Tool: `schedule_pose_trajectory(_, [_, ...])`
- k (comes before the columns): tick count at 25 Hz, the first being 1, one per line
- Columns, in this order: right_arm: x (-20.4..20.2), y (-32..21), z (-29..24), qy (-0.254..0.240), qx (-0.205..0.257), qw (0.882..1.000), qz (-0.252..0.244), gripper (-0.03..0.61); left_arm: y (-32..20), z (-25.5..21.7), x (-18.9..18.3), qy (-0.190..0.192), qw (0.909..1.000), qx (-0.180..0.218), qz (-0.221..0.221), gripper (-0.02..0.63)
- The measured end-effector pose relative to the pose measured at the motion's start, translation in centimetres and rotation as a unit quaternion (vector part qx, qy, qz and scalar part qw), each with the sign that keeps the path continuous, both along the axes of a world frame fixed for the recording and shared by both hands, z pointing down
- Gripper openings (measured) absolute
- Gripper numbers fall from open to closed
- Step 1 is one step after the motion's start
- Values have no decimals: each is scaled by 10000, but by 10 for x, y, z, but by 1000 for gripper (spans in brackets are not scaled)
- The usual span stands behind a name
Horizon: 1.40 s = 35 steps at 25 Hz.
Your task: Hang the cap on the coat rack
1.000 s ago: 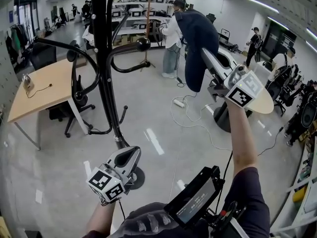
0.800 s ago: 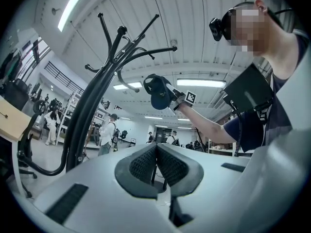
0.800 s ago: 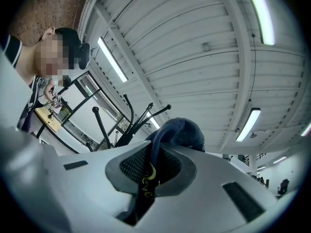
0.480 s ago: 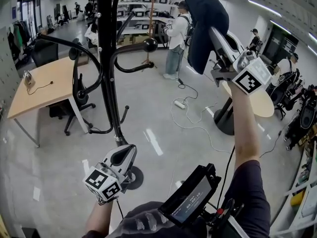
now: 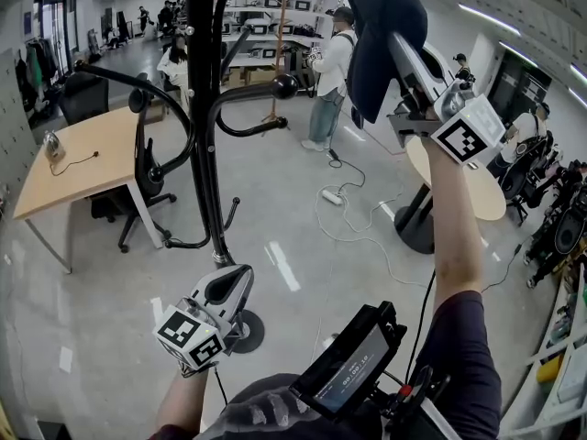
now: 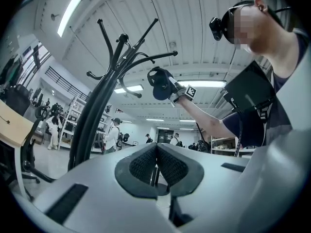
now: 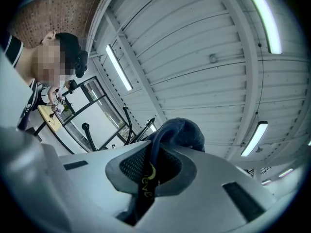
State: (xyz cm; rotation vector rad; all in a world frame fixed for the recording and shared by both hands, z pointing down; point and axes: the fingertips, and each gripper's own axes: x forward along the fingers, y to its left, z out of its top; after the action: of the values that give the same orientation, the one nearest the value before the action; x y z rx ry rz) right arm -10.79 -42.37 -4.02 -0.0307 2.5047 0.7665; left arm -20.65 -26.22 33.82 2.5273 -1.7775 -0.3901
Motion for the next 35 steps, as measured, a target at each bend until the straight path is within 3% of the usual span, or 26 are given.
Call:
schedule_pose_trajectory(21, [-6, 45, -36, -171, 574, 9982, -72, 17, 9, -3, -8, 29, 9999, 103, 6, 8])
schedule_pose_trajectory(35, [-16, 44, -15, 31, 375, 9991, -198, 17, 13, 4, -8, 101, 9999, 28, 0, 8])
